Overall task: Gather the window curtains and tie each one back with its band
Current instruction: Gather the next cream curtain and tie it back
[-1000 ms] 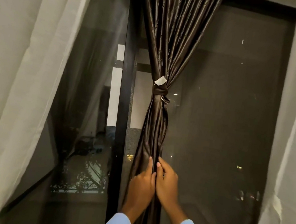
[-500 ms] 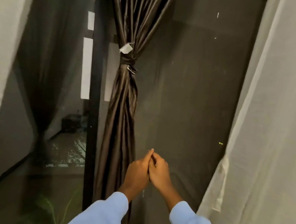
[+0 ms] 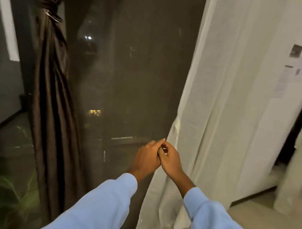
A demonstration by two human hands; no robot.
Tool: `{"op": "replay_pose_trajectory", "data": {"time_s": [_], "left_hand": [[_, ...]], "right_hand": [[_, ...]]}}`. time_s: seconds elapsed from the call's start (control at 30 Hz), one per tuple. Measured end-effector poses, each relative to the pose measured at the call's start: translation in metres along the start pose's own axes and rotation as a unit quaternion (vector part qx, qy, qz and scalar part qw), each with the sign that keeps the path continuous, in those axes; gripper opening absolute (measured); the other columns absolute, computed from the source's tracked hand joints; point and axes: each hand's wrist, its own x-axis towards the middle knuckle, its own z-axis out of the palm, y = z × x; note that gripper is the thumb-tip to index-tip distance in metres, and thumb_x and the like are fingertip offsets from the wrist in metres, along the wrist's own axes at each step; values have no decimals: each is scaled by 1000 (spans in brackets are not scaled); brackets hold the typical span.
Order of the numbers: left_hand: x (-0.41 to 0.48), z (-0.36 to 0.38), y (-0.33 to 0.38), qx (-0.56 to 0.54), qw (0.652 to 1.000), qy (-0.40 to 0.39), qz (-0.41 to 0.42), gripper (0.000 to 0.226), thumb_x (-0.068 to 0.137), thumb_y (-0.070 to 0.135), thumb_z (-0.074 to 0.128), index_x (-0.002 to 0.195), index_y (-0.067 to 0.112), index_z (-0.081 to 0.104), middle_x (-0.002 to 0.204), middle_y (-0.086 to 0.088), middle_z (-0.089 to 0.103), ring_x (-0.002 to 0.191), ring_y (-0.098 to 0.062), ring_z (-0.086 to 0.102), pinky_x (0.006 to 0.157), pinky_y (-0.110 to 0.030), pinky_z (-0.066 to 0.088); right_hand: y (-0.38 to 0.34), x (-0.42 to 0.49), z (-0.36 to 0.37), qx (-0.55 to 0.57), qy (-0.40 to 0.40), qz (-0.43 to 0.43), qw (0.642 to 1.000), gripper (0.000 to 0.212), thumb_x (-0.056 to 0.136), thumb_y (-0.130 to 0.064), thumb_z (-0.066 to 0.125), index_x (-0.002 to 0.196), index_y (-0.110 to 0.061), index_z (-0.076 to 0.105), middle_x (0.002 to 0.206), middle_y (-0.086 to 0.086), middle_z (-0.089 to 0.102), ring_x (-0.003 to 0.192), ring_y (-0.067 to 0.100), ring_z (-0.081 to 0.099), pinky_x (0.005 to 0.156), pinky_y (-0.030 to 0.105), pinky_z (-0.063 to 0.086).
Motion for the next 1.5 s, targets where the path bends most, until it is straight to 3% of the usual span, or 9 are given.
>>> {"op": "replay_pose_trajectory", "data": {"time_s": [0.4, 0.47, 0.73, 0.87, 1.0, 1.13, 1.27, 1.33, 1.5], "left_hand": [[42, 116, 24, -62, 998, -21, 20, 34, 85, 13, 62, 119, 20, 60, 107, 1, 67, 92, -15, 65, 79, -21, 51], [55, 130, 17, -76, 997, -14, 13, 33, 83, 9, 63, 115, 19, 62, 104, 1, 68, 90, -15, 65, 78, -21, 50], [112, 167, -36, -129, 984, -6, -124, 39, 89, 18, 63, 127, 14, 56, 125, -3, 59, 108, -19, 58, 91, -27, 49], [136, 184, -46, -148, 962, -10, -229, 45, 92, 27, 61, 132, 11, 51, 128, -9, 58, 115, -26, 56, 96, -40, 49], [155, 206, -53, -282, 897, 16, -341, 41, 89, 32, 64, 122, 8, 59, 114, -8, 66, 103, -21, 62, 91, -38, 51], [168, 215, -52, -344, 877, 35, -334, 23, 90, 21, 64, 85, 0, 69, 79, -15, 69, 76, -21, 64, 72, -35, 51], [172, 217, -55, -483, 784, 32, -389, 22, 93, 19, 58, 83, 4, 69, 59, -3, 63, 52, -11, 58, 51, -25, 50], [173, 209, -58, -599, 691, 13, -404, 22, 93, 20, 56, 87, 5, 71, 61, -4, 65, 53, -11, 60, 52, -25, 52], [173, 200, -65, -823, 470, -30, -319, 29, 81, 11, 68, 110, 4, 67, 69, -3, 60, 42, -6, 43, 37, -18, 40]], "right_hand": [[81, 24, -78, -10, -34, 61, 998, 31, 103, -19, 48, 130, -8, 57, 124, 5, 64, 112, 19, 62, 92, 20, 48], [93, 36, -82, -4, -25, 69, 997, 32, 103, -23, 50, 133, -12, 56, 124, 0, 63, 112, 15, 60, 88, 12, 46], [136, 111, -80, 9, 2, 101, 995, 39, 101, -30, 54, 138, -18, 52, 125, -5, 59, 109, 9, 57, 78, 1, 41], [148, 142, -71, 40, 25, 129, 990, 33, 102, -27, 52, 134, -19, 55, 118, -10, 58, 99, 1, 56, 85, 11, 44], [163, 174, -67, 49, 13, 116, 992, 22, 103, -23, 48, 123, -25, 58, 109, -14, 60, 92, -7, 57, 74, 2, 44], [176, 200, -72, 83, -12, 106, 991, 25, 104, -15, 44, 119, -14, 65, 106, -8, 66, 94, 1, 62, 76, 6, 46], [196, 217, -77, 163, -13, 132, 978, 23, 101, -19, 52, 95, -12, 72, 94, 3, 74, 86, 13, 69, 77, 23, 52], [206, 223, -74, 144, -3, 135, 980, 10, 95, -19, 63, 101, -16, 71, 101, 1, 73, 92, 15, 68, 82, 29, 53], [215, 239, -65, 24, -36, 31, 999, 59, 73, -37, 85, 122, -28, 54, 118, -13, 53, 100, 1, 54, 83, 17, 47]]}}
